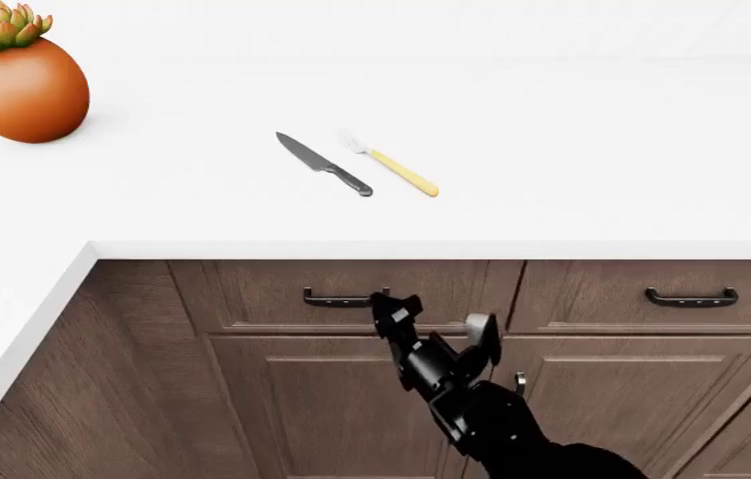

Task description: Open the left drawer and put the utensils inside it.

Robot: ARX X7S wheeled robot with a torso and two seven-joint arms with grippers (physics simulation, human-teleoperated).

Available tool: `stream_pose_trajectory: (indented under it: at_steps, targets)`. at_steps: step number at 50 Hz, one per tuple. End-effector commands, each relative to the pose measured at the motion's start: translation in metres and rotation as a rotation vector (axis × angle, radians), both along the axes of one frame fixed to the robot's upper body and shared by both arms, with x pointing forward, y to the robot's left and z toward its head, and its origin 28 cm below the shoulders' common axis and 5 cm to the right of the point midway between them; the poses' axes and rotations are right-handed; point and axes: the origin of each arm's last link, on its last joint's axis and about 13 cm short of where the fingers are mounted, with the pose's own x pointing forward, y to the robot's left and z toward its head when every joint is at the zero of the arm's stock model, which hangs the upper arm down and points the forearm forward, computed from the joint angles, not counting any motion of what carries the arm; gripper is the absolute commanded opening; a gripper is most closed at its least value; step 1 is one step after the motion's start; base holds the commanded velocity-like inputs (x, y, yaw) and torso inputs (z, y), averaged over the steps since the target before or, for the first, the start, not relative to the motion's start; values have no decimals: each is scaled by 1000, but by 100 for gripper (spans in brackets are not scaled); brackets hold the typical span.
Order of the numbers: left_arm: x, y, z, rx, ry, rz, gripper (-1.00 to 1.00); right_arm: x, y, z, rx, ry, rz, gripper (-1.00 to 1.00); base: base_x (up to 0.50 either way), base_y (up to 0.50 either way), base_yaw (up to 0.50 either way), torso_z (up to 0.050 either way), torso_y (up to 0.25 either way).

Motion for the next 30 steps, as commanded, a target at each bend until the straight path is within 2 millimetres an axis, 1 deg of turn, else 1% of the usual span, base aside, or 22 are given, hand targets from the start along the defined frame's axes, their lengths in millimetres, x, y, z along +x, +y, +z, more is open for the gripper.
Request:
stream_pose_trajectory:
  at_steps: [1, 10, 12, 15, 21, 29, 30]
  targets:
    - [1, 1, -3, 4, 12, 12, 100, 8, -3, 9, -19, -10, -5, 100, 0, 0, 0, 0, 0]
    - [4, 3, -9, 0, 31, 19, 100, 9, -5, 8, -78, -67, -9, 100, 0, 0, 0, 0, 0]
    - [4, 4, -10, 0, 33, 21, 100, 6, -5, 2, -90, -83, -19, 100, 0, 0, 0, 0, 0]
    - [3, 4, -10, -4, 34, 21, 100, 5, -6, 0, -113, -96, -22, 100, 161, 0, 0, 0, 0]
    - [4, 3, -10, -6, 31, 15, 100, 5, -7, 0, -126, -92, -26, 100, 263, 0, 0, 0, 0]
    - [5, 3, -10, -8, 32, 14, 100, 3, -6, -1, -105, -47, -16, 100, 11, 0, 0, 0, 0]
    - [5, 3, -10, -8, 32, 14, 100, 3, -6, -2, -104, -43, -12, -100, 0, 0, 0, 0, 0]
